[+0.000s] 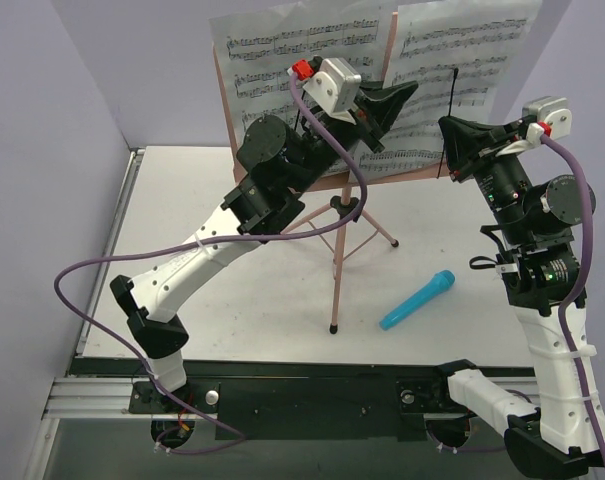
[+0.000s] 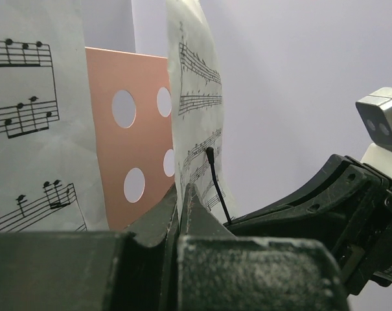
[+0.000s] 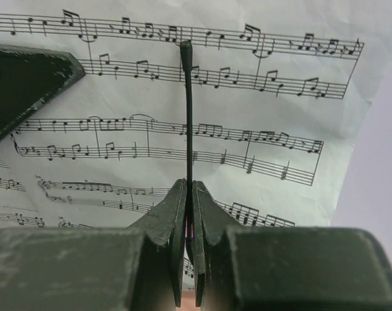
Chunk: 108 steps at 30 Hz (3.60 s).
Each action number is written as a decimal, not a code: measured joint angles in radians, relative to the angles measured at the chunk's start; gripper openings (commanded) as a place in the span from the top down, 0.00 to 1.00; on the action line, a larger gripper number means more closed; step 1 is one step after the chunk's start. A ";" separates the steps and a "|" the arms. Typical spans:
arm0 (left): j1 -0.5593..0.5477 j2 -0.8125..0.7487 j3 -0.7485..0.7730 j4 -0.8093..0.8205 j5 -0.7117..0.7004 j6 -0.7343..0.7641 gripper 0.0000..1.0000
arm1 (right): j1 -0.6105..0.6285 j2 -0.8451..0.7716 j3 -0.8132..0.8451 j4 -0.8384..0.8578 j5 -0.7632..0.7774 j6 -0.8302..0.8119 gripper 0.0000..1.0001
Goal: Set up the instrument practice props
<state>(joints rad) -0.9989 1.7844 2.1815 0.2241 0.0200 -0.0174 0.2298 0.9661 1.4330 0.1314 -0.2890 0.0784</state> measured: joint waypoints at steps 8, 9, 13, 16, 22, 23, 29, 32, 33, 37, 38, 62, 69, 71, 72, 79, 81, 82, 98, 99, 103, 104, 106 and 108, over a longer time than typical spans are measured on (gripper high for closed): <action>0.000 0.035 0.038 -0.019 0.001 0.000 1.00 | 0.000 -0.002 -0.001 0.000 0.000 -0.001 1.00; 0.000 0.036 0.040 -0.021 0.001 0.000 1.00 | 0.000 -0.002 -0.001 0.000 0.000 -0.001 1.00; 0.000 0.040 0.056 -0.025 0.000 0.000 1.00 | 0.000 -0.005 -0.003 0.000 0.000 -0.001 1.00; 0.000 0.042 0.068 -0.027 0.000 -0.001 1.00 | 0.000 -0.008 -0.003 0.000 -0.001 -0.001 1.00; 0.000 0.051 0.092 -0.030 0.000 -0.001 1.00 | 0.000 -0.009 -0.005 0.000 -0.001 -0.001 1.00; 0.000 0.054 0.097 -0.031 0.001 -0.001 1.00 | 0.000 -0.010 -0.006 0.000 -0.002 -0.001 1.00; 0.000 0.069 0.112 -0.035 0.008 -0.001 1.00 | 0.000 -0.011 -0.006 0.000 -0.005 -0.001 1.00; 0.000 0.074 0.112 -0.035 0.011 -0.001 1.00 | 0.000 -0.011 -0.007 0.000 -0.005 -0.002 1.00; 0.000 0.075 0.112 -0.034 0.011 -0.001 1.00 | 0.000 -0.011 -0.008 0.000 -0.005 -0.002 1.00; 0.000 0.076 0.112 -0.034 0.011 -0.001 0.97 | 0.000 -0.014 -0.010 0.000 -0.006 -0.004 0.98; 0.000 0.076 0.113 -0.035 0.011 -0.001 0.96 | 0.000 -0.014 -0.010 0.000 -0.006 -0.005 0.97; 0.033 0.071 0.139 -0.093 0.050 -0.009 0.56 | 0.000 -0.064 -0.051 0.008 -0.042 -0.007 0.66; 0.038 -0.033 0.045 -0.103 0.069 -0.021 0.54 | 0.000 -0.116 -0.076 0.007 -0.042 -0.008 0.64; 0.039 -0.069 0.016 -0.101 0.075 -0.024 0.54 | 0.000 -0.130 -0.083 0.007 -0.042 -0.009 0.64; 0.039 -0.087 0.004 -0.099 0.079 -0.026 0.54 | 0.000 -0.138 -0.084 0.006 -0.042 -0.011 0.64; 0.037 -0.233 -0.117 -0.129 0.105 -0.043 0.43 | 0.000 -0.186 -0.108 -0.020 -0.032 -0.010 0.64; 0.038 -0.275 -0.147 -0.162 0.105 -0.048 0.39 | 0.000 -0.201 -0.130 -0.040 -0.025 -0.003 0.64; 0.037 -0.302 -0.176 -0.171 0.104 -0.049 0.37 | 0.000 -0.208 -0.142 -0.049 -0.023 -0.001 0.64; 0.036 -0.981 -1.121 -0.282 -0.028 -0.090 0.30 | 0.001 -0.429 -0.403 -0.158 -0.088 0.224 0.65; 0.036 -1.025 -1.194 -0.292 -0.049 -0.096 0.29 | 0.001 -0.440 -0.424 -0.171 -0.094 0.245 0.65; 0.036 -1.145 -1.369 -0.341 -0.144 -0.116 0.23 | 0.001 -0.478 -0.536 -0.226 -0.111 0.317 0.64; 0.036 -1.165 -1.394 -0.344 -0.165 -0.123 0.20 | 0.001 -0.487 -0.564 -0.237 -0.112 0.331 0.63; 0.036 -1.201 -1.447 -0.348 -0.213 -0.143 0.16 | 0.001 -0.515 -0.659 -0.257 -0.112 0.373 0.59; 0.036 -1.222 -1.491 -0.344 -0.256 -0.166 0.14 | 0.001 -0.534 -0.728 -0.277 -0.111 0.403 0.54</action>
<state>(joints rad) -0.9630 0.5621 0.6903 -0.1200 -0.2356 -0.1829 0.2310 0.4320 0.7052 -0.1452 -0.4004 0.4812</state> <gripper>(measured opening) 0.826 0.398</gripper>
